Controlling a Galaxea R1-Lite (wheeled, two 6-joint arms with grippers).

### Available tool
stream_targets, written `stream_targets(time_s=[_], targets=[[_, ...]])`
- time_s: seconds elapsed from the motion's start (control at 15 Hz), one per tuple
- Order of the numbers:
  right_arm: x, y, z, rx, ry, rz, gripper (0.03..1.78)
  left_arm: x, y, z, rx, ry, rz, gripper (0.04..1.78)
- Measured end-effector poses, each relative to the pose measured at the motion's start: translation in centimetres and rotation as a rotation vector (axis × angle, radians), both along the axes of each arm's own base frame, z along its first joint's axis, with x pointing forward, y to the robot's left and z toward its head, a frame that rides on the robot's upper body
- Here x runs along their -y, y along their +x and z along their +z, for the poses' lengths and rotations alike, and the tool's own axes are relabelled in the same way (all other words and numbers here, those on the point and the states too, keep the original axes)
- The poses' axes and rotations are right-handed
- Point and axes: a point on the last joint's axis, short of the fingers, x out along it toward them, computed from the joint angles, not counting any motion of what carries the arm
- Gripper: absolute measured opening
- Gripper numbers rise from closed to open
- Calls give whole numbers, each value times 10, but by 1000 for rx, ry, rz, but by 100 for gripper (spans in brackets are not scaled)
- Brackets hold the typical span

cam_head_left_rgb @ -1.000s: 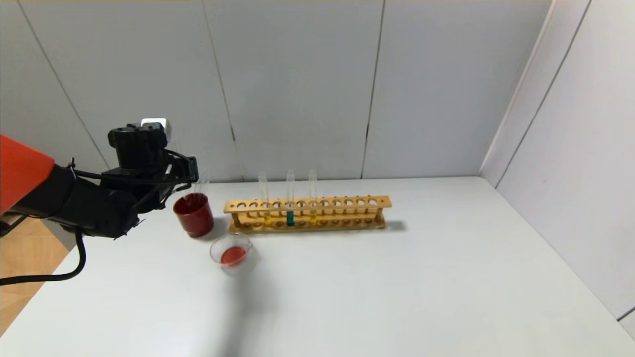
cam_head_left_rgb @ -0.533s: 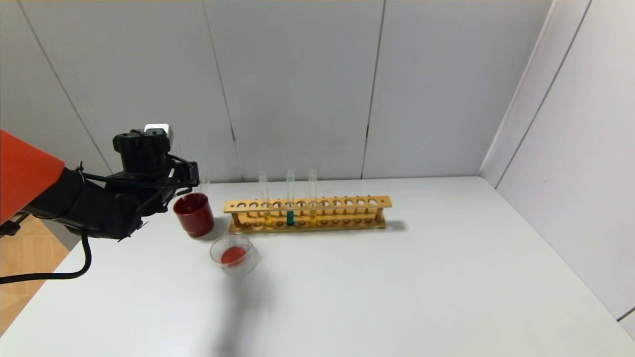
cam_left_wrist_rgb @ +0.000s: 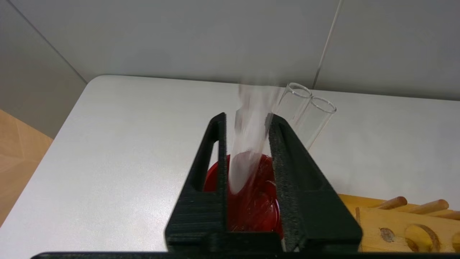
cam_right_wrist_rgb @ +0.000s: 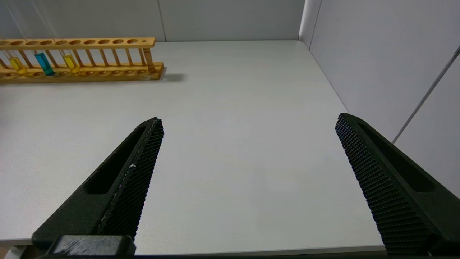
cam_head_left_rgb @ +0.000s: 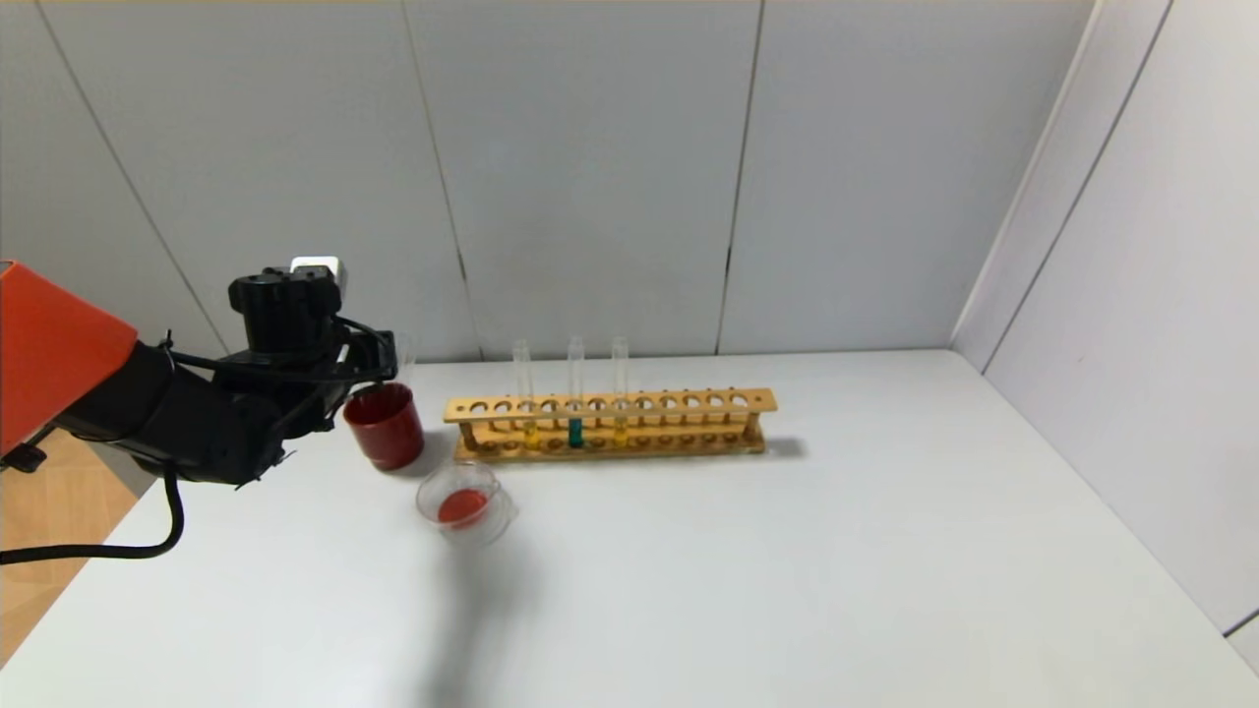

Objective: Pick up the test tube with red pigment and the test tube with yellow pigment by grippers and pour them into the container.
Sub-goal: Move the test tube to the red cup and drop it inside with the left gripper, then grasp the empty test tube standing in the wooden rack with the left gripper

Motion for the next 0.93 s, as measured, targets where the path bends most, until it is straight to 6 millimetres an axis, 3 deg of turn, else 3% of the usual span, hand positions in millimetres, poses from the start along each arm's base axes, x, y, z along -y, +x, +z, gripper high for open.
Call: stream_targets(time_s=[0.33,0.53,0.67,0.93], targets=[[0,0,0,0,0,0,175,1,-5,-2,-11,6,0,131],[0,0,0,0,0,0,175,3,-12,10,21,7,-6,164],[0,0,0,0,0,0,175,9,-20,25,53,11,-24,174],[0,0,0,0,0,0,175,34,-53,60,119,100,-129,175]])
